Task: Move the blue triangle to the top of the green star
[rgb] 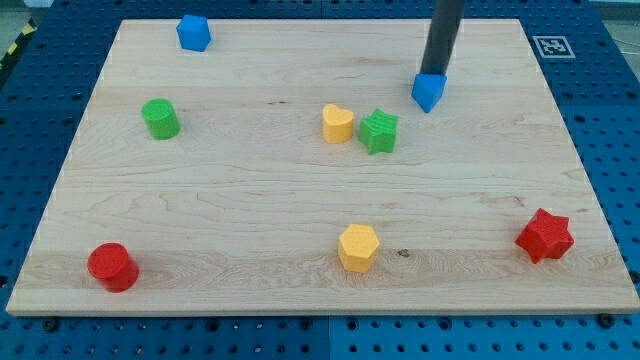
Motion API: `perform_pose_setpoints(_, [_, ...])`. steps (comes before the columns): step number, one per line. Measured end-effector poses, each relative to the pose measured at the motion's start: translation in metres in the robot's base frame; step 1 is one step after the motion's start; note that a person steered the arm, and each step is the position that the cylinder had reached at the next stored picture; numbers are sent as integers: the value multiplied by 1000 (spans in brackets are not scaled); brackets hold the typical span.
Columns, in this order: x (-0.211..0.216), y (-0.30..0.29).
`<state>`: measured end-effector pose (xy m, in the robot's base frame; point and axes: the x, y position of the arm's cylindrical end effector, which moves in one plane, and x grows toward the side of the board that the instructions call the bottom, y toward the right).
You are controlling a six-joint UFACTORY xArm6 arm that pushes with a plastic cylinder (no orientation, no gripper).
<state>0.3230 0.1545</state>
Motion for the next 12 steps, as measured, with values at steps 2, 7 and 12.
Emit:
perform_pose_setpoints(2, [18, 24])
perform_pose_setpoints(7, [20, -39])
perform_pose_setpoints(12, [28, -68])
